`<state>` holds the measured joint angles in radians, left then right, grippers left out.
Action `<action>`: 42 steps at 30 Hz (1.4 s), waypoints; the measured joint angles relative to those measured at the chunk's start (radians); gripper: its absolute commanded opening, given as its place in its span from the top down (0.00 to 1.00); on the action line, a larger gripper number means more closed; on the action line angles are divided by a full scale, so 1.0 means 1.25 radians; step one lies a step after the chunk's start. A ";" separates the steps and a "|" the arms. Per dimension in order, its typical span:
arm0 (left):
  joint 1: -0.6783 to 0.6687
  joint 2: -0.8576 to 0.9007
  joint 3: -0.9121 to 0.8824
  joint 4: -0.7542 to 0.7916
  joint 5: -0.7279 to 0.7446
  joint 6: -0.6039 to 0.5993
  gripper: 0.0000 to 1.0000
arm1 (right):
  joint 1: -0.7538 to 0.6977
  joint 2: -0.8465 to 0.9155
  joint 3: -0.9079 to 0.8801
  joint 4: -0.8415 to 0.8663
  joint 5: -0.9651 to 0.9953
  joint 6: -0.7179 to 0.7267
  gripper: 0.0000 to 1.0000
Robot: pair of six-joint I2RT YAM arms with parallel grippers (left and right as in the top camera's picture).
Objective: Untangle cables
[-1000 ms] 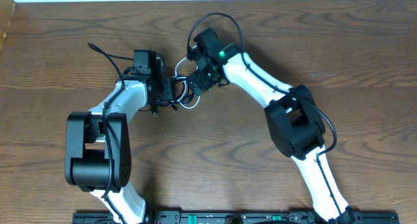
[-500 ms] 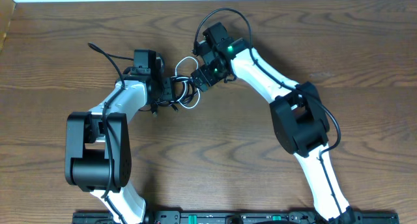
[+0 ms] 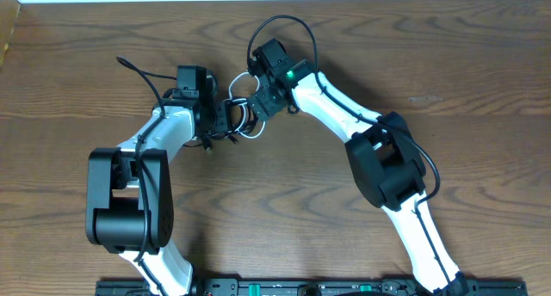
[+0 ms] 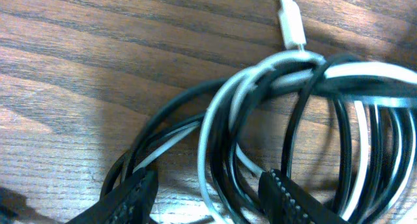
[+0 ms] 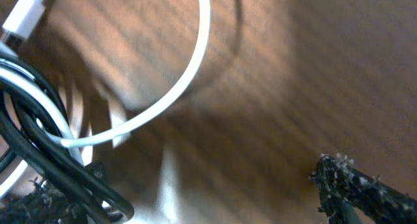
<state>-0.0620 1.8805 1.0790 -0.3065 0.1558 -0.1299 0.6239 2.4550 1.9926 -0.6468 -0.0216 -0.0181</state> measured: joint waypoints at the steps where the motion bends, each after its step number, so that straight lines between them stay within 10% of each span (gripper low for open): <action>1: 0.000 0.000 0.000 0.000 0.000 0.000 0.52 | 0.000 0.005 -0.002 0.027 0.001 0.001 0.06; 42: 0.021 0.010 0.013 -0.065 -0.250 -0.208 0.43 | 0.066 0.016 0.042 -0.082 0.206 0.242 0.13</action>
<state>-0.0360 1.8931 1.0946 -0.3874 -0.1570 -0.3901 0.7067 2.4748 2.0449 -0.7490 0.2356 0.2840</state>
